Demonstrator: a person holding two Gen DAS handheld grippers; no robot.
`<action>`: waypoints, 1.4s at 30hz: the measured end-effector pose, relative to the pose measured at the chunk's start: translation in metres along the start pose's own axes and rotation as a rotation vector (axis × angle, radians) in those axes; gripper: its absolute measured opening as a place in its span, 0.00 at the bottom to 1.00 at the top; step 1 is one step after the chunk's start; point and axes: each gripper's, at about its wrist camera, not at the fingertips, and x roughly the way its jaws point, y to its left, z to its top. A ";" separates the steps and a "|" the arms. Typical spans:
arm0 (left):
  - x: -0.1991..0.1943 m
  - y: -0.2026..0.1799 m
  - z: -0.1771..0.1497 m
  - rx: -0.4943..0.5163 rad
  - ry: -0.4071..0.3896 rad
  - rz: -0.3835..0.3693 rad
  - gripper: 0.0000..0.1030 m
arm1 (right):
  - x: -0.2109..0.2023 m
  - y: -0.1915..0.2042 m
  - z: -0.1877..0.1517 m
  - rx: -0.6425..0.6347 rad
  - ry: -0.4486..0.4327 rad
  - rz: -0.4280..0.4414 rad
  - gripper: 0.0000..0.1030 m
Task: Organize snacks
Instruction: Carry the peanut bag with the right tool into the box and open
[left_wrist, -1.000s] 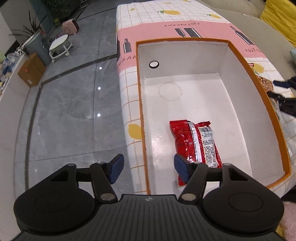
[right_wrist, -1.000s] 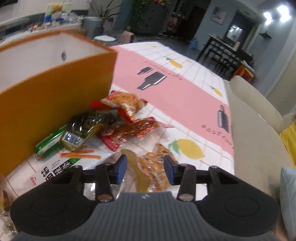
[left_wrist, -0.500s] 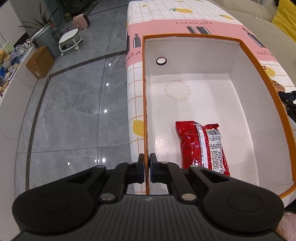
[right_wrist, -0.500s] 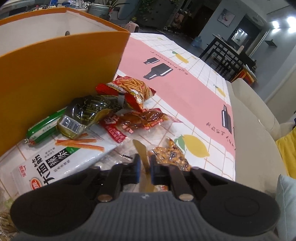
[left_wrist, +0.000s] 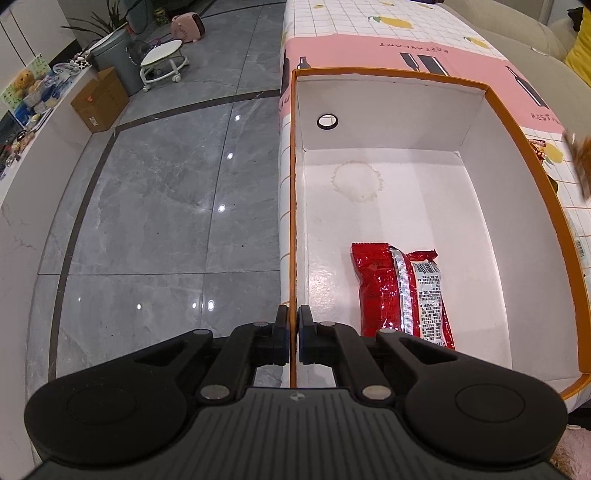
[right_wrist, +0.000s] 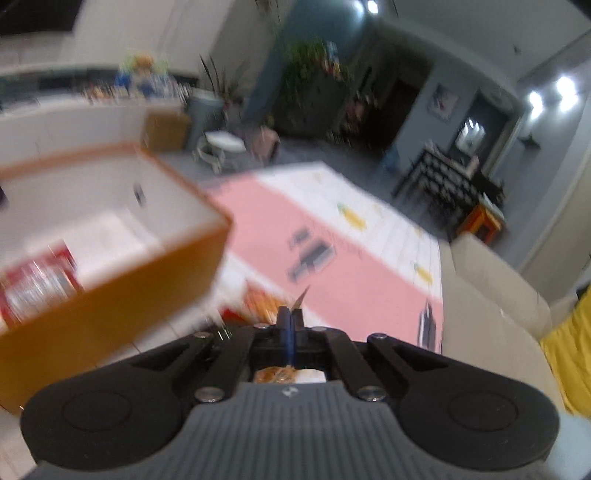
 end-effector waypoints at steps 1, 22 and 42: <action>0.000 0.000 0.000 -0.001 0.002 0.002 0.04 | -0.009 0.001 0.009 0.006 -0.034 0.017 0.00; -0.006 0.005 -0.006 -0.104 -0.040 0.014 0.05 | -0.002 0.146 0.064 -0.358 -0.035 0.517 0.00; -0.031 -0.015 0.005 -0.049 -0.158 0.046 0.45 | 0.038 0.155 0.051 0.085 0.328 0.730 0.05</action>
